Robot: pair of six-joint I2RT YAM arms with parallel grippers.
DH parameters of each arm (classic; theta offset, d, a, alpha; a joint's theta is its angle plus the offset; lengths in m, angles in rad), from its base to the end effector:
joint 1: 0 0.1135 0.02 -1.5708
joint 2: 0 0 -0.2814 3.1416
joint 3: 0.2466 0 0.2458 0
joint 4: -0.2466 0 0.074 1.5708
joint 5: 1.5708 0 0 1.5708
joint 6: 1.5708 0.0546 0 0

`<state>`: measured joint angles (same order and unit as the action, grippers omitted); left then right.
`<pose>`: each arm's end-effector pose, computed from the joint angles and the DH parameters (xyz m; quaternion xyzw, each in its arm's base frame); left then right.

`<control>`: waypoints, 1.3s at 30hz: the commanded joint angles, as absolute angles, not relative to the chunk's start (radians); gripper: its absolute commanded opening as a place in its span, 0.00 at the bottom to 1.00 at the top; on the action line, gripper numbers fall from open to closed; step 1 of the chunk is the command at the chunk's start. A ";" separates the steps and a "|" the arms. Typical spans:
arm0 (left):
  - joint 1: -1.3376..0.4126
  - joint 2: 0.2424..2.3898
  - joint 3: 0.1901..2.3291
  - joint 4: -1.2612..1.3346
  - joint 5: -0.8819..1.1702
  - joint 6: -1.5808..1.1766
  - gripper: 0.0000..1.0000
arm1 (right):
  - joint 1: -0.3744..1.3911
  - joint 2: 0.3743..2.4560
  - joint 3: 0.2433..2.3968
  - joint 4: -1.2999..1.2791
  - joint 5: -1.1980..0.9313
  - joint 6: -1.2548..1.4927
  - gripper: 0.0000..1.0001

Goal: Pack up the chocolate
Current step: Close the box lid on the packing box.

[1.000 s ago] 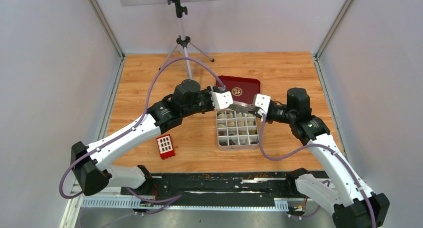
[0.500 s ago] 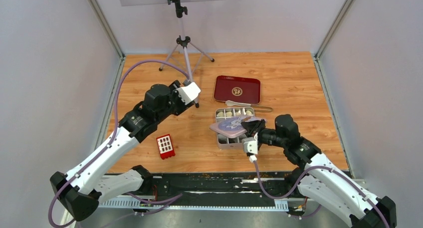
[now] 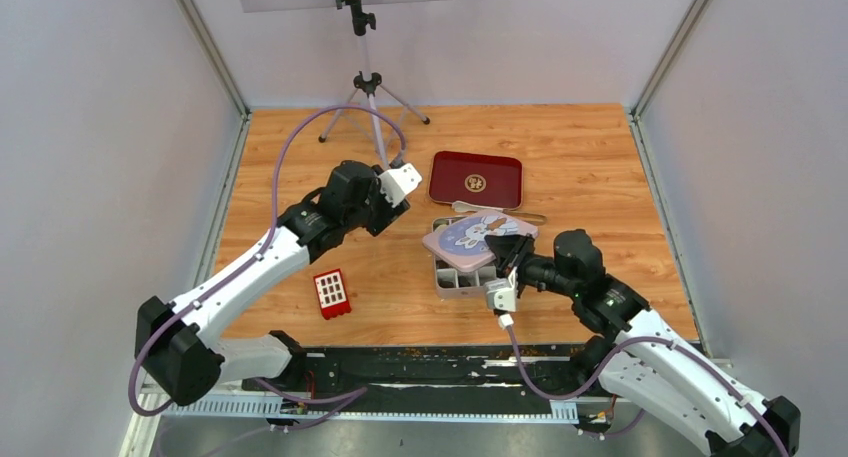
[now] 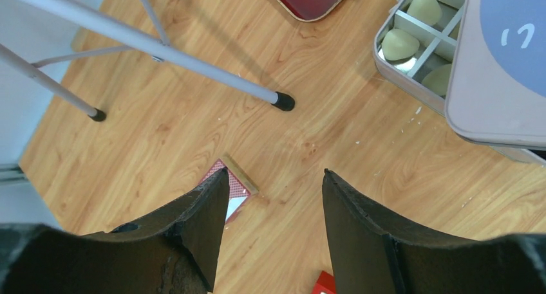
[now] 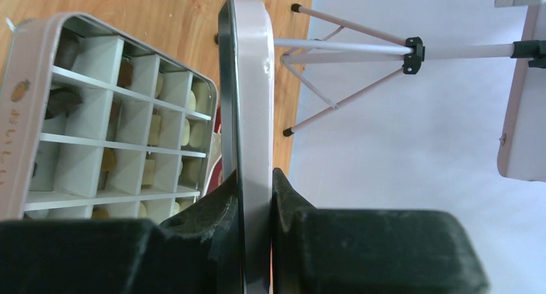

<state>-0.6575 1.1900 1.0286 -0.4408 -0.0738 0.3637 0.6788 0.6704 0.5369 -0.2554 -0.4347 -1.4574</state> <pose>0.2131 -0.1595 0.3229 0.4172 0.7800 -0.0358 0.4650 0.1086 0.1171 0.2692 -0.7684 0.2854 -0.0408 0.5713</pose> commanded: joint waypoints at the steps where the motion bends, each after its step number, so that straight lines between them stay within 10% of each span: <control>1: -0.637 1.243 1.091 -0.376 -0.067 0.282 0.63 | 0.685 0.703 0.479 -0.117 -0.375 -1.509 0.02; 14: -0.614 1.425 1.154 -0.265 0.024 -0.066 0.68 | 0.735 0.675 0.279 -0.045 -0.314 -1.565 0.07; 25: -0.614 1.538 1.113 -0.171 0.350 -0.238 0.72 | 0.747 0.514 0.130 -0.220 -0.349 -1.606 0.42; 39: -0.609 1.591 1.055 -0.253 0.370 -0.261 0.72 | 0.751 0.863 0.367 -0.125 -0.359 -1.277 0.61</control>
